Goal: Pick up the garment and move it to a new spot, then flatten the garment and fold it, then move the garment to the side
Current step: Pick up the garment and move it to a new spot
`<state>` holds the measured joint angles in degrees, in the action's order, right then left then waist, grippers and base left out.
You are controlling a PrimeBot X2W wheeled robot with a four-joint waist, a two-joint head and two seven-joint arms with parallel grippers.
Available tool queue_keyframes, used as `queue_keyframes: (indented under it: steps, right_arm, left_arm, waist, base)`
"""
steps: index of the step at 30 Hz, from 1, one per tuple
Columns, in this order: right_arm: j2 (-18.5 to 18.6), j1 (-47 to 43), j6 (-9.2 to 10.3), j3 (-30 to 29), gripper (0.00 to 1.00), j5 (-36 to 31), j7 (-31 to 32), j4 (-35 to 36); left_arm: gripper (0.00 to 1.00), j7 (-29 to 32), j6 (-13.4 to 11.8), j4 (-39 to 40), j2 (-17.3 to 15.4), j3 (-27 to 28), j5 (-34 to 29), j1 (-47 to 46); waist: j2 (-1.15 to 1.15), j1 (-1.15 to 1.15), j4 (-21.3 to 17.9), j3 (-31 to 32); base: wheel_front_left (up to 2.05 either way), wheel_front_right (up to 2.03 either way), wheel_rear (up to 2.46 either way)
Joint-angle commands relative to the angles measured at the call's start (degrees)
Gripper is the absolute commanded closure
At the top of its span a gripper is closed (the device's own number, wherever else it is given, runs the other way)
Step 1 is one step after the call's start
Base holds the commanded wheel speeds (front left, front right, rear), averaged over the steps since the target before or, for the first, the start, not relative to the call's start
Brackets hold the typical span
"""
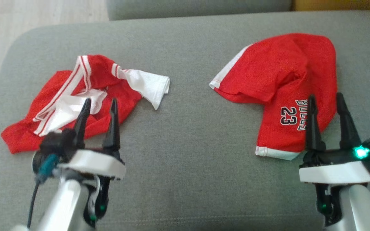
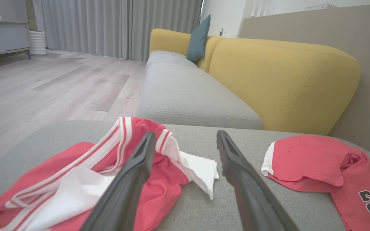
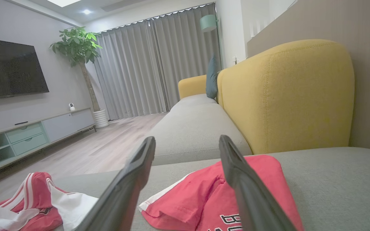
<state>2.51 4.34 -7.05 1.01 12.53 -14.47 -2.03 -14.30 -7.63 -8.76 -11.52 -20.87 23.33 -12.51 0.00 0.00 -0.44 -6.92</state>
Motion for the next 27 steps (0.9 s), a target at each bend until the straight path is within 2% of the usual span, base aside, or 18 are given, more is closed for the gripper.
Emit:
queue_keyframes:
  steps: [1, 4, 8, 19, 27]
  right_arm:
    - [0.4, 0.4, -0.44, 1.4, 0.0, -0.3, -0.5, 1.5]
    - [0.4, 0.0, -0.44, 1.8, 0.0, -0.3, -0.5, 1.3]
    - [0.4, -0.2, -0.44, 1.9, 0.0, -0.1, -0.5, 1.0]
    - [0.4, 0.2, -0.44, 2.3, 0.0, -0.3, -0.5, 1.4]
    - [0.4, 0.8, -0.44, 2.0, 0.0, -0.5, -0.5, 1.9]
  left_arm:
    - [0.0, -0.7, -0.3, 2.7, 0.0, 3.2, -0.9, -1.0]
    - [0.0, -0.7, -0.3, 4.6, 2.1, 5.5, -2.8, 1.8]
    - [0.0, -0.7, 1.7, 5.2, 4.7, 7.9, -5.3, 3.5]
    - [0.0, -0.7, 5.2, 4.2, 7.1, 11.6, -8.3, 3.6]
    - [0.0, -0.7, 6.4, 1.9, 7.8, 12.2, -9.1, 2.2]
  waist:
    - [0.0, 0.0, 0.6, 1.1]
    - [0.0, 0.0, 0.3, 1.4]
    - [0.0, 0.0, 0.0, 1.5]
    - [0.0, 0.0, -0.6, -0.1]
    - [0.0, 0.0, 0.2, -2.4]
  base:
    - [0.0, 0.0, 0.0]
    - [0.0, 0.0, 0.0]
    - [0.0, 0.0, 0.0]
    - [0.0, 0.0, 0.0]
    - [0.0, 0.0, 0.0]
